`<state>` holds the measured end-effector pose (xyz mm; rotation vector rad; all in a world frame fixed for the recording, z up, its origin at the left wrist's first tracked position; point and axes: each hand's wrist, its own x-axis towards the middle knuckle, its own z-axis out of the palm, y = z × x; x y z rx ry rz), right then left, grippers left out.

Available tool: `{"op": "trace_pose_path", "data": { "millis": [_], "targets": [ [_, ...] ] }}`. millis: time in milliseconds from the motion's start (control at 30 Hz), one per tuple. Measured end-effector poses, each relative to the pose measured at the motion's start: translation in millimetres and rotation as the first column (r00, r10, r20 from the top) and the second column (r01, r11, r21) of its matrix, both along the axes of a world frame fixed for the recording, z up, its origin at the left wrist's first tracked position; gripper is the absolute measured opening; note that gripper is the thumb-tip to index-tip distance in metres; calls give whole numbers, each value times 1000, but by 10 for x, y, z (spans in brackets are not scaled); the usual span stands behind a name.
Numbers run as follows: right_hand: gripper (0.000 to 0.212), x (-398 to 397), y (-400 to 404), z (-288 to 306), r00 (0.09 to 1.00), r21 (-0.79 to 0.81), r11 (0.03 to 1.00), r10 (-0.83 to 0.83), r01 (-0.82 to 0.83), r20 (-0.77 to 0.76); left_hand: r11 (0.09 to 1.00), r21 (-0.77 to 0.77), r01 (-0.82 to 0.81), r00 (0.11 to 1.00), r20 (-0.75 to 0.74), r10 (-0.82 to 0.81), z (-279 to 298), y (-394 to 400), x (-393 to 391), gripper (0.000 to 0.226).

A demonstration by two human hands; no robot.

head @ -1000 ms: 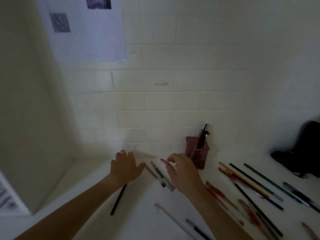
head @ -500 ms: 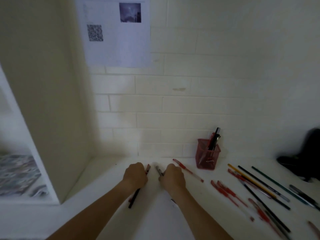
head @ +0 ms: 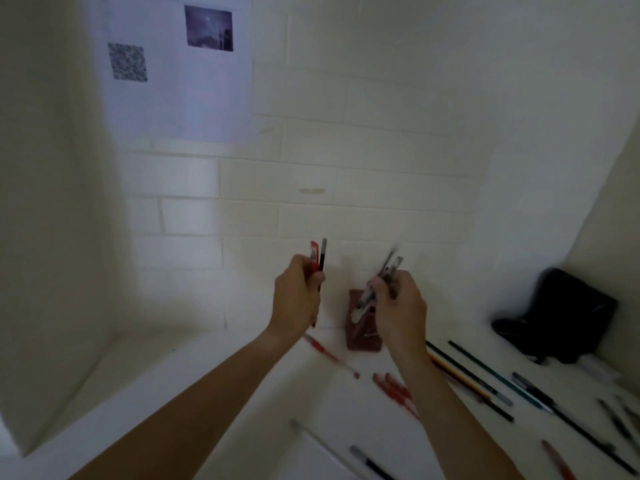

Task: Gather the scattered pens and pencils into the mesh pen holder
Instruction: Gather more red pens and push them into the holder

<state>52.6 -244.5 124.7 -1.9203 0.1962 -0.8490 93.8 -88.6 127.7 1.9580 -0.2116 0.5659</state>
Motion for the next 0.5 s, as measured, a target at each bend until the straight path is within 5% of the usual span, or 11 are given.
{"op": "trace_pose_path", "data": {
  "millis": [267, 500],
  "targets": [
    [10, 344, -400, -248, 991, -62, 991, -117, 121, 71, 983, -114, 145, 980, 153, -127, 121, -746, 444, 6],
    [18, 534, -496, -641, 988, -196, 972, -143, 127, -66, 953, 235, 194, 981, -60, -185, -231, -863, 615, 11]
  ]
}}
